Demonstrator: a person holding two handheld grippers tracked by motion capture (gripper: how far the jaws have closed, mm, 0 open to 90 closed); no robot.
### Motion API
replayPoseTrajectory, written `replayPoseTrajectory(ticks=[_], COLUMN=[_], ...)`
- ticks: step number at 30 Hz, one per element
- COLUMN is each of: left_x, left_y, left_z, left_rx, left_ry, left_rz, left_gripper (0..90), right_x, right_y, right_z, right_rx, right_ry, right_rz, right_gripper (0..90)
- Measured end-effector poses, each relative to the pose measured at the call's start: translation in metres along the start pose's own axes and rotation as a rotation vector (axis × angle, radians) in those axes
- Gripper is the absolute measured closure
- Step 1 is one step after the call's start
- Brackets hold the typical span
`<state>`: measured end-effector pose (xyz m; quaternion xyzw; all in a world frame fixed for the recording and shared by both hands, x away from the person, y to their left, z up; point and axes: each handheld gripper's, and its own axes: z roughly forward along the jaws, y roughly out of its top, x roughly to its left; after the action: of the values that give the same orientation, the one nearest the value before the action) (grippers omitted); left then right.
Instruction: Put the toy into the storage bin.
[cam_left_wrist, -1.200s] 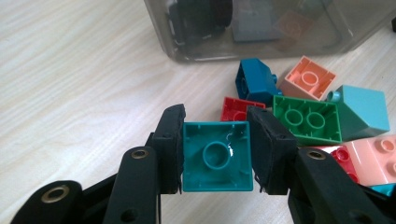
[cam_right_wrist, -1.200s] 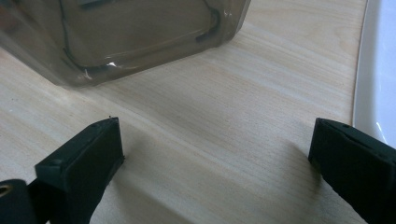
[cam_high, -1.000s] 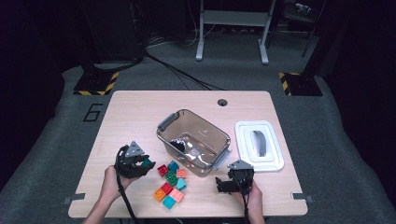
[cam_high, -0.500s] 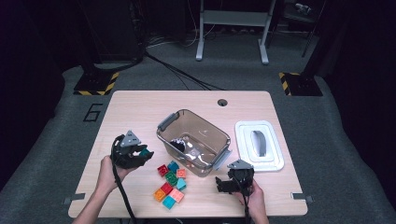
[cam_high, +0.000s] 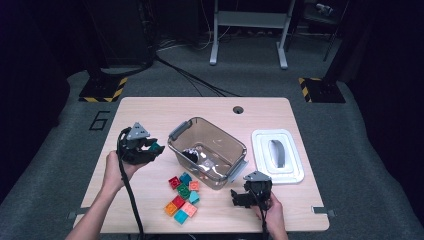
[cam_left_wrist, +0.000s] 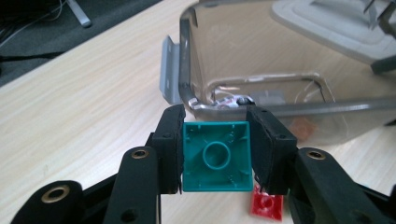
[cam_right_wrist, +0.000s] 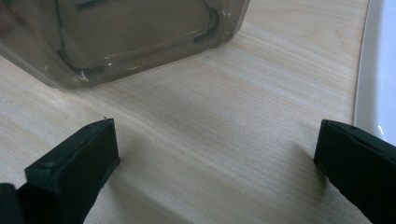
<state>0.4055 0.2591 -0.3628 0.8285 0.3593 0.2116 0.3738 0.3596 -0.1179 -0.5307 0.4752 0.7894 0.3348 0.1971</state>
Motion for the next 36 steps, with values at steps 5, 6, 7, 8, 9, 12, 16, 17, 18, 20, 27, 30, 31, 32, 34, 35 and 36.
replayPoseTrajectory(ticks=[5,6,7,8,9,12,16,17,18,20,27,30,31,32,34,35,36], left_x=[0.003,0.003,0.002,0.003,0.002,0.0,-0.003,-0.004,-0.005,-0.007,-0.017,-0.021,-0.022,-0.023,-0.025,-0.025,-0.025], left_y=[0.016,0.02,0.023,0.027,0.029,0.037,0.046,0.047,0.049,0.051,0.047,0.042,0.04,0.039,0.036,0.035,0.035], left_z=[0.001,0.002,0.003,0.004,0.006,0.01,0.02,0.023,0.027,0.032,0.057,0.068,0.072,0.075,0.079,0.08,0.081], left_rx=[-0.011,-0.015,-0.021,-0.019,-0.026,-0.016,-0.009,-0.012,-0.007,0.001,0.051,0.084,0.086,0.097,0.105,0.114,0.116], left_ry=[0.003,0.005,0.005,0.001,0.006,0.003,0.001,0.0,-0.001,-0.006,-0.024,-0.032,-0.032,-0.036,-0.042,-0.051,-0.054], left_rz=[0.005,0.009,0.004,0.008,0.012,0.025,0.038,0.03,0.032,0.034,0.044,0.045,0.045,0.048,0.046,0.045,0.046], left_gripper=[58.8,58.8,58.8,58.8,58.8,58.8,58.8,58.8,58.8,58.8,58.7,58.7,58.7,58.7,58.7,58.7,58.7], right_x=[0.0,0.0,0.0,0.0,0.0,0.0,0.0,0.0,0.0,0.0,0.0,0.0,0.0,0.0,0.0,0.0,0.0], right_y=[0.0,0.0,0.0,0.0,0.0,0.0,0.0,0.0,0.001,0.001,0.001,0.001,0.001,0.001,0.001,0.001,0.001], right_z=[0.001,0.0,0.0,0.0,0.0,0.0,0.0,0.0,0.0,0.001,0.001,0.001,0.001,0.001,0.001,0.001,0.001], right_rx=[-0.003,0.002,0.001,0.001,0.001,0.001,0.0,0.0,-0.002,-0.003,-0.004,-0.004,-0.003,-0.002,-0.004,-0.003,-0.004], right_ry=[-0.006,0.0,0.0,0.001,0.001,0.002,0.004,0.005,0.005,-0.003,-0.003,-0.003,-0.003,-0.002,-0.003,-0.003,-0.003], right_rz=[-0.002,-0.015,-0.014,-0.014,-0.014,-0.014,-0.011,-0.011,-0.006,-0.003,-0.003,-0.003,-0.003,-0.007,-0.004,-0.003,-0.004], right_gripper=[0.0,0.0,0.0,0.0,0.0,0.0,0.0,0.0,0.0,0.0,0.0,0.0,0.0,0.0,0.0,0.0,0.0])
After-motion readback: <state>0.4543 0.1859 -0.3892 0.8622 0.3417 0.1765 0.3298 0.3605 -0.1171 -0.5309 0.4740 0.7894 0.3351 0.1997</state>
